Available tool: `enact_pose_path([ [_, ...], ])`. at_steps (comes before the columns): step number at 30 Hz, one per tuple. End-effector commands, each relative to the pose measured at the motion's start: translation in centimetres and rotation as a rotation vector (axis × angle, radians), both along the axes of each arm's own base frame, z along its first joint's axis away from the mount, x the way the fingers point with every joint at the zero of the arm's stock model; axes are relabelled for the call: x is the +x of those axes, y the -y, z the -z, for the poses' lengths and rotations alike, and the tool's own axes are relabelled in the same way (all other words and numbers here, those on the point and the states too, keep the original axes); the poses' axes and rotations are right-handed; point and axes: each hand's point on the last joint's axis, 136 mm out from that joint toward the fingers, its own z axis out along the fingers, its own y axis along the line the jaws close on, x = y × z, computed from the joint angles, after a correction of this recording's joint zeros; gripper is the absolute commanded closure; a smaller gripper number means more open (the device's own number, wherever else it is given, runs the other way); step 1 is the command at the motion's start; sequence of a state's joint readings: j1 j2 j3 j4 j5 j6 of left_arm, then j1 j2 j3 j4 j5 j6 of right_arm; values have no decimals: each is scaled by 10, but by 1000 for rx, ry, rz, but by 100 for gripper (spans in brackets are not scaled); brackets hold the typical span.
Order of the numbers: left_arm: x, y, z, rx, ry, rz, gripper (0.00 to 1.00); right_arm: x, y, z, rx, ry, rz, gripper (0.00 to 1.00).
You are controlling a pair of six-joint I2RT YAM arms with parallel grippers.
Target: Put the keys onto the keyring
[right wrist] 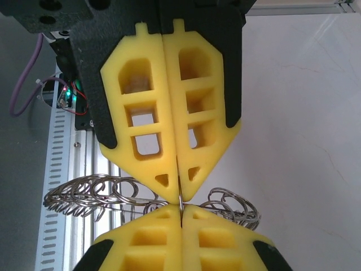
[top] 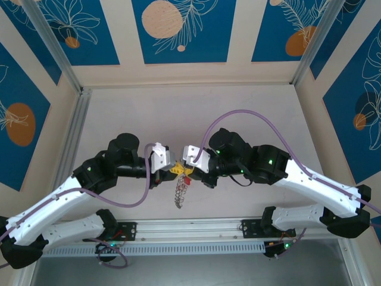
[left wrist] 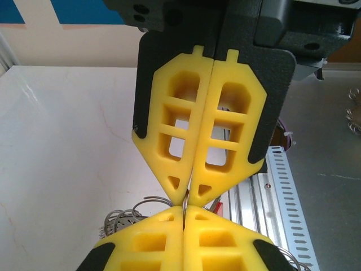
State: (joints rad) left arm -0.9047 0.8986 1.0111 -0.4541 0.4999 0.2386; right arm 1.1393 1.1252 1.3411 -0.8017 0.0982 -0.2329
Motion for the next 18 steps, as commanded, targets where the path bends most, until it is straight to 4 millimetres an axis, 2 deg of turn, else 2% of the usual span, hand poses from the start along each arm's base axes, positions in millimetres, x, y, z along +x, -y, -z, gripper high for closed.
enact_pose_path([
  [1,-5,2,-6,-20,13,22,100,-9,-10,-25,102,21,-59,100],
  [6,-8,2,-13,-67,27,23,100,-8,-9,-22,118,20,-47,100],
  [11,-11,-3,-29,-149,55,11,100,-6,-6,-14,135,-26,-29,83],
  [18,-21,-4,-42,-229,48,52,100,-5,-2,-8,191,-92,-13,82],
])
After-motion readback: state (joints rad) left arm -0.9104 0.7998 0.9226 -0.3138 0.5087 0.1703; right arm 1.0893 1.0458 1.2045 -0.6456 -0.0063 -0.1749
